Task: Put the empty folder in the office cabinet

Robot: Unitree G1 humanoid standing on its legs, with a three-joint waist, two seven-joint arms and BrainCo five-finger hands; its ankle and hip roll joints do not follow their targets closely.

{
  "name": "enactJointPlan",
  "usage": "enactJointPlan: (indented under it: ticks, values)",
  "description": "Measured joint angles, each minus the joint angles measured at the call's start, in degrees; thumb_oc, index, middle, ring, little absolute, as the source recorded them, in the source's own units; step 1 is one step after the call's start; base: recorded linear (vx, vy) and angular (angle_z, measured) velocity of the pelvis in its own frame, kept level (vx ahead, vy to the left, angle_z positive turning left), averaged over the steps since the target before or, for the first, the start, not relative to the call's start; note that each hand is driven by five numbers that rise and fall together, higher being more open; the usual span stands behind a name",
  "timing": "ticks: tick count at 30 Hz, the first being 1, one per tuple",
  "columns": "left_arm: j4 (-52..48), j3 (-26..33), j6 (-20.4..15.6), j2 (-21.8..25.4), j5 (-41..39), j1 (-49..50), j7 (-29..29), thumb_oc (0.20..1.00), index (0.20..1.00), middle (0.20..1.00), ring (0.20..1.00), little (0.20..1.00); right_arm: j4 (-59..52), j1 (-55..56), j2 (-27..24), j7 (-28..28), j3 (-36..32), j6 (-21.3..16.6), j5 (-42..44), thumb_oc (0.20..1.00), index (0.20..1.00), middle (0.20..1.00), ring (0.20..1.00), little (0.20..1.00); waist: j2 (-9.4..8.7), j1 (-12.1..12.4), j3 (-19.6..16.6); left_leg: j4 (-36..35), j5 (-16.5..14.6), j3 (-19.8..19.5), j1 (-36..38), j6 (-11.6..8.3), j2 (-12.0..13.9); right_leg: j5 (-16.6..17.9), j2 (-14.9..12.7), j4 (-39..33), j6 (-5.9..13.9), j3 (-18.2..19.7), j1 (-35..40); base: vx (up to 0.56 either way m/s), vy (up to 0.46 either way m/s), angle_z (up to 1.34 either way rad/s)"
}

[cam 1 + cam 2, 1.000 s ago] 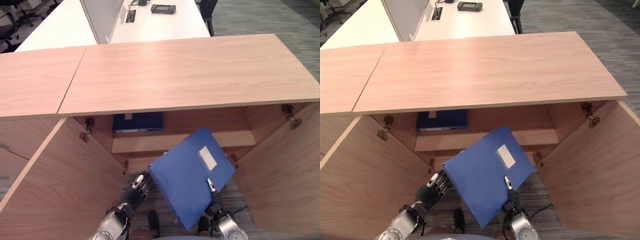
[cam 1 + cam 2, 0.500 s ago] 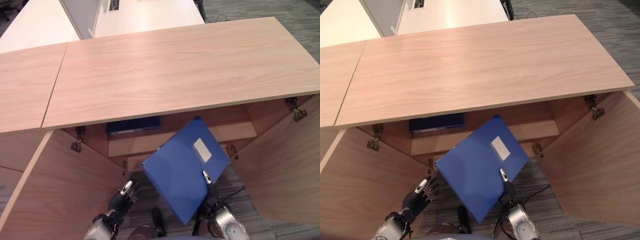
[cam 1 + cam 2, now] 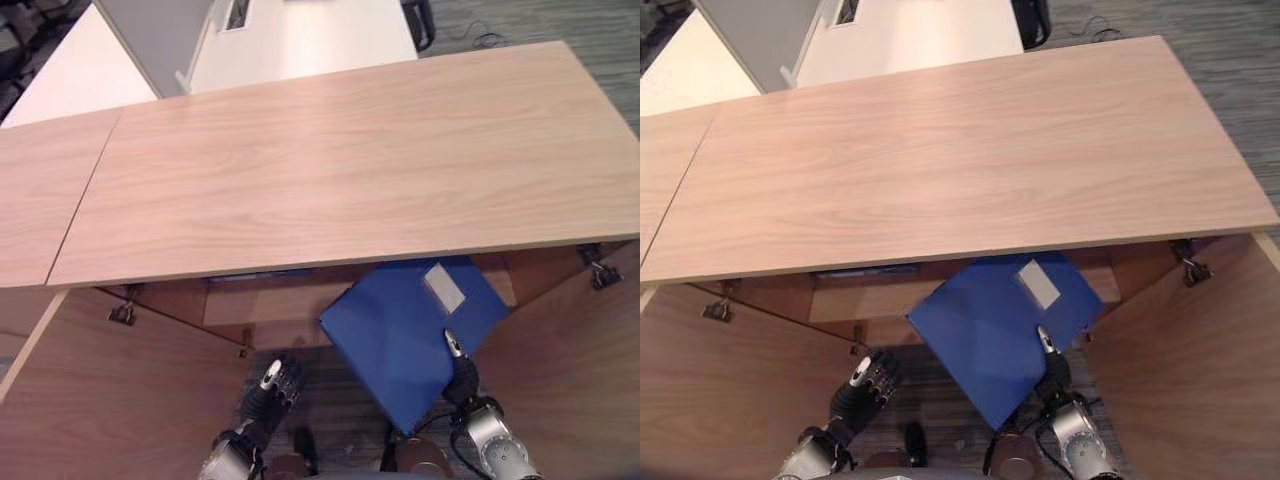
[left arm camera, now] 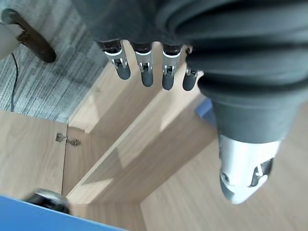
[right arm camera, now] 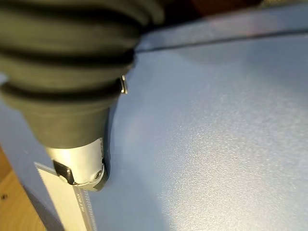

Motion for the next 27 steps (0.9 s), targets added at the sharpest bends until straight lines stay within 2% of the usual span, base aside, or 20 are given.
enactJointPlan:
  ticks: [2, 3, 6, 7, 8, 9, 10, 11, 12, 15, 17, 21, 22, 27]
  values:
    - [0.1, -1.0, 0.2, -0.4, 0.0, 0.1, -0.1, 1.0, 1.0, 1.0, 1.0, 1.0, -2.9, -0.7, -0.3, -0.2, -1.1, -0.8, 0.0, 0.2, 0.2, 0.2, 0.2, 0.2, 0.65, 0.0, 0.7, -1.9, -0.2, 4.0, -1.3, 0.08, -0.1, -0.4, -1.3, 0.3, -0.64, -1.6, 0.1, 0.0, 0.096, 0.41]
    - [0.1, -1.3, 0.2, -0.4, 0.0, 0.2, -0.1, 1.0, 1.0, 1.0, 1.0, 1.0, -3.1, -1.5, -0.7, -0.3, -1.4, -1.3, 0.0, 0.2, 0.2, 0.2, 0.2, 0.2, 1.05, 0.1, 0.8, -3.9, -0.1, 4.8, -1.0, 0.11, -0.1, -0.7, -1.5, 0.8, -0.52, -1.7, -0.3, -0.04, 0.159, 0.1]
    - [0.1, -1.7, 0.3, -0.4, 0.1, 0.5, -0.1, 1.0, 1.0, 1.0, 1.0, 1.0, -4.4, -6.6, -2.0, -1.0, -1.9, -2.6, -0.5, 0.2, 0.2, 0.2, 0.2, 0.2, 4.26, 0.0, 1.9, -7.9, 0.0, 4.3, -1.1, 0.66, -0.2, -3.6, -1.6, 8.1, 0.71, -0.1, -4.9, -0.07, 0.13, -0.28]
    - [-0.2, -1.9, 0.3, -0.5, 0.1, 0.4, -0.1, 1.0, 1.0, 1.0, 1.0, 1.0, -5.5, -7.0, -2.6, -1.0, -2.3, -3.0, -0.5, 0.2, 0.2, 0.2, 0.2, 0.2, 5.72, -0.1, 2.2, -8.1, 0.0, 4.3, -1.0, 1.3, -0.3, -4.5, -1.4, 10.6, 0.73, 0.0, -6.1, -0.14, 0.169, -0.22]
    - [-0.6, -2.0, 0.0, -0.1, 0.2, 0.3, -0.4, 1.0, 1.0, 1.0, 1.0, 1.0, -5.7, -8.1, -3.2, -1.2, -2.5, -3.8, -0.6, 0.2, 0.2, 0.2, 0.2, 0.2, 5.86, 0.0, 2.6, -7.6, -1.3, 4.8, -1.3, 3.41, -0.5, -6.4, -2.3, 15.2, 0.81, 1.3, -9.2, -0.07, 0.088, -0.27]
    - [-1.0, -1.8, -0.1, 1.5, 0.5, -0.7, -0.4, 1.0, 1.0, 1.0, 1.0, 1.0, -6.3, -10.3, -2.8, -2.2, -2.6, -4.9, -0.7, 0.2, 0.2, 0.2, 0.2, 0.2, 3.77, -0.3, 4.0, -5.2, -1.7, 6.0, -3.4, 4.31, -2.8, -8.8, -6.1, 22.9, 0.79, 3.6, -14.4, -0.12, 0.11, -0.26]
    - [-0.6, -1.8, 0.0, 2.2, 0.8, -1.8, -0.4, 1.0, 1.0, 1.0, 1.0, 1.0, -6.8, -11.5, -2.7, -2.5, -3.6, -5.5, -0.7, 0.2, 0.2, 0.2, 0.2, 0.2, 2.27, -0.3, 5.1, -3.5, -2.5, 6.5, -5.2, 5.08, -4.4, -9.8, -8.1, 26.9, 1.19, 5.2, -17.5, -0.13, 0.087, -0.01]
    - [0.0, -1.6, 0.1, 2.1, 1.0, -2.6, -0.3, 1.0, 1.0, 1.0, 1.0, 1.0, -6.9, -12.0, -2.1, -3.2, -4.5, -6.1, -0.7, 0.2, 0.2, 0.2, 0.2, 0.2, 1.92, -0.1, 5.8, -2.4, -2.8, 6.5, -6.5, 5.54, -5.6, -10.1, -9.5, 28.6, 1.65, 5.8, -19.1, -0.17, 0.098, 0.15]
    - [-0.4, -1.2, -0.3, 2.5, 1.1, -3.2, -0.3, 1.0, 1.0, 1.0, 1.0, 1.0, -7.2, -14.1, -1.8, -5.0, -5.5, -7.3, -0.7, 0.2, 0.2, 0.2, 0.2, 0.2, 1.13, 0.5, 6.7, 2.0, -4.3, 7.1, -9.9, 6.91, -6.5, -10.5, -11.6, 31.9, 1.6, 7.5, -22.5, -0.13, 0.043, 0.14]
    - [-0.8, -1.3, -0.8, 3.5, 1.2, -4.7, -0.1, 1.0, 1.0, 1.0, 1.0, 1.0, -7.5, -20.0, -1.2, -7.2, -6.1, -9.1, -0.7, 0.2, 0.2, 0.2, 0.2, 0.2, 2.08, 2.7, 8.6, 7.6, -6.8, 7.5, -14.3, 7.77, -7.1, -10.9, -13.1, 35.0, 1.74, 9.1, -26.2, -0.1, 0.023, 0.03]
    - [-2.0, -1.3, -1.3, 4.9, 1.2, -4.8, -0.1, 1.0, 1.0, 1.0, 1.0, 1.0, -9.3, -24.5, -0.3, -8.4, -6.3, -10.7, -0.6, 0.2, 0.2, 0.2, 0.2, 0.2, 2.06, 3.6, 9.2, 13.3, -9.1, 7.7, -18.7, 8.16, -6.9, -12.3, -14.1, 39.2, 1.73, 10.6, -30.5, -0.07, 0.006, 0.06]
    - [-3.9, -2.1, -1.6, 5.9, 1.2, -5.3, -0.1, 1.0, 1.0, 1.0, 1.0, 1.0, -11.4, -31.8, 0.5, -10.3, -8.6, -14.3, -0.6, 0.2, 0.2, 0.2, 0.2, 0.2, 2.06, 4.7, 9.2, 23.8, -13.6, 7.6, -27.3, 8.76, -5.0, -14.8, -14.7, 46.1, 0.98, 12.5, -38.1, -0.04, -0.004, 0.01]
    - [-3.9, -2.4, -1.6, 5.9, 1.3, -5.8, -0.1, 1.0, 1.0, 1.0, 1.0, 1.0, -11.5, -32.7, 0.4, -10.7, -9.3, -15.1, -0.5, 0.2, 0.2, 0.2, 0.2, 0.2, 2.04, 4.8, 9.2, 25.2, -14.2, 7.6, -28.9, 9.05, -4.8, -15.2, -14.7, 46.9, 1.38, 12.8, -39.5, 0.0, 0.0, 0.0]
    - [-8.4, -3.6, -1.7, 7.2, 1.3, -7.1, -0.7, 1.0, 1.0, 1.0, 1.0, 1.0, -11.7, -34.5, -0.1, -12.2, -11.0, -18.7, -0.5, 0.2, 0.2, 0.2, 0.2, 0.2, 1.77, 4.2, 9.1, 34.7, -17.5, 7.7, -37.7, 9.5, -2.9, -16.5, -14.7, 53.8, 0.76, 15.3, -48.1, 0.0, -0.017, -0.06]
